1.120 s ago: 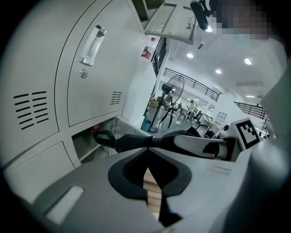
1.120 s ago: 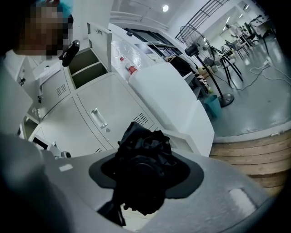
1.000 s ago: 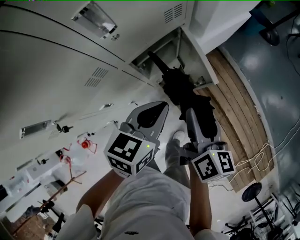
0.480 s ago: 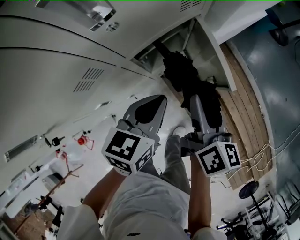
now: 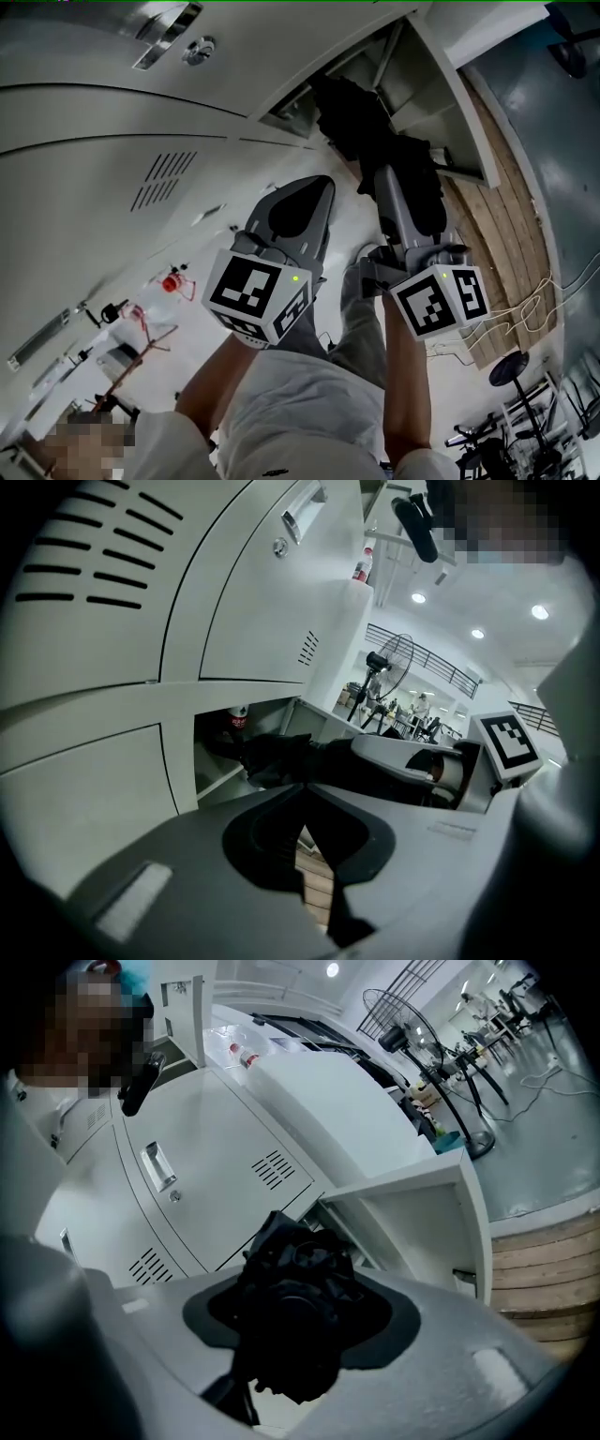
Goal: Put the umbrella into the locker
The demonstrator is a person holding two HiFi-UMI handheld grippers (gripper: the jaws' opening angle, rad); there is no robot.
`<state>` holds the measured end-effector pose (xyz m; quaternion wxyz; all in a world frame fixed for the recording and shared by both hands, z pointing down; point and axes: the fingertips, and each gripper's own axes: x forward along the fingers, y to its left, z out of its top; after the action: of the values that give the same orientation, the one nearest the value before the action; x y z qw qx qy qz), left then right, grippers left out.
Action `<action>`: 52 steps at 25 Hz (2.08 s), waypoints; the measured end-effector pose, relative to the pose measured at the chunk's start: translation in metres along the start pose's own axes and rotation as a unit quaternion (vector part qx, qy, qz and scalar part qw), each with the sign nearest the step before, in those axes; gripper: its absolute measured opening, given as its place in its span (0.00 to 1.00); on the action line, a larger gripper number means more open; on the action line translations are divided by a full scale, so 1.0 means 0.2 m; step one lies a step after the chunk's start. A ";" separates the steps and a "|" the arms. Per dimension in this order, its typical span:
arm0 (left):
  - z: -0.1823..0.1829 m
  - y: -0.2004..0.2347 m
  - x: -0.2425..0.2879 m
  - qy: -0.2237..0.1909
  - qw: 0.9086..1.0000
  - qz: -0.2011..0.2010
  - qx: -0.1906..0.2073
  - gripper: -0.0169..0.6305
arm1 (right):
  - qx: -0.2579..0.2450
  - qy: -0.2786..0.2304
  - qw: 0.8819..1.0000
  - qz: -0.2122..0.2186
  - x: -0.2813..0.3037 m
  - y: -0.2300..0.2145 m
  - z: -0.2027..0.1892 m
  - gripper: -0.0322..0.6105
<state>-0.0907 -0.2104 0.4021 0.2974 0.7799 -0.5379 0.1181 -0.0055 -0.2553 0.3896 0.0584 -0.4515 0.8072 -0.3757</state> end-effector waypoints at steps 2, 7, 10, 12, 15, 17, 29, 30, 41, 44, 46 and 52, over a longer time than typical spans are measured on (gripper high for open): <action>0.00 0.02 0.02 0.000 1.000 -0.002 0.000 0.05 | 0.001 0.000 1.000 0.002 0.04 0.00 -0.01 0.42; 0.00 0.07 0.04 0.006 1.000 -0.005 0.003 0.05 | 0.005 -0.001 1.000 0.005 0.13 -0.02 -0.05 0.42; -0.01 0.10 0.05 0.012 1.000 -0.007 0.003 0.05 | 0.007 -0.004 1.000 0.010 0.18 -0.02 -0.06 0.42; 0.00 0.11 0.07 0.013 1.000 -0.008 0.002 0.05 | 0.005 -0.005 1.000 0.012 0.21 -0.01 -0.06 0.42; 0.01 0.13 0.10 0.013 1.000 -0.008 0.007 0.05 | 0.008 -0.006 1.000 0.014 0.26 -0.02 -0.08 0.42; 0.01 0.15 0.11 0.017 1.000 -0.006 0.005 0.05 | 0.010 -0.006 1.000 0.015 0.28 -0.02 -0.09 0.42; -0.01 0.26 0.14 0.027 1.000 0.000 -0.004 0.05 | 0.014 -0.005 1.000 0.013 0.45 -0.10 -0.19 0.42; -0.02 0.26 0.14 0.029 1.000 -0.001 -0.005 0.05 | 0.019 -0.006 1.000 0.014 0.46 -0.11 -0.19 0.42; -0.05 0.25 0.15 0.040 0.999 -0.003 -0.005 0.05 | 0.037 -0.007 0.999 0.026 0.59 -0.19 -0.28 0.44; -0.04 0.25 0.15 0.037 0.999 -0.002 -0.007 0.05 | 0.053 -0.010 0.998 0.028 0.62 -0.22 -0.31 0.44; -0.04 0.26 0.15 0.037 0.999 -0.002 -0.008 0.05 | 0.057 -0.009 0.998 0.029 0.64 -0.24 -0.34 0.44; -0.07 0.23 0.15 0.043 0.999 -0.011 -0.013 0.05 | 0.069 -0.010 0.997 0.036 0.74 -0.28 -0.39 0.45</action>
<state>-0.1186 -0.2359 0.4434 0.3314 0.7759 -0.5178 0.1418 -0.0880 -0.3434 0.5174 0.1114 -0.4207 0.7945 -0.4236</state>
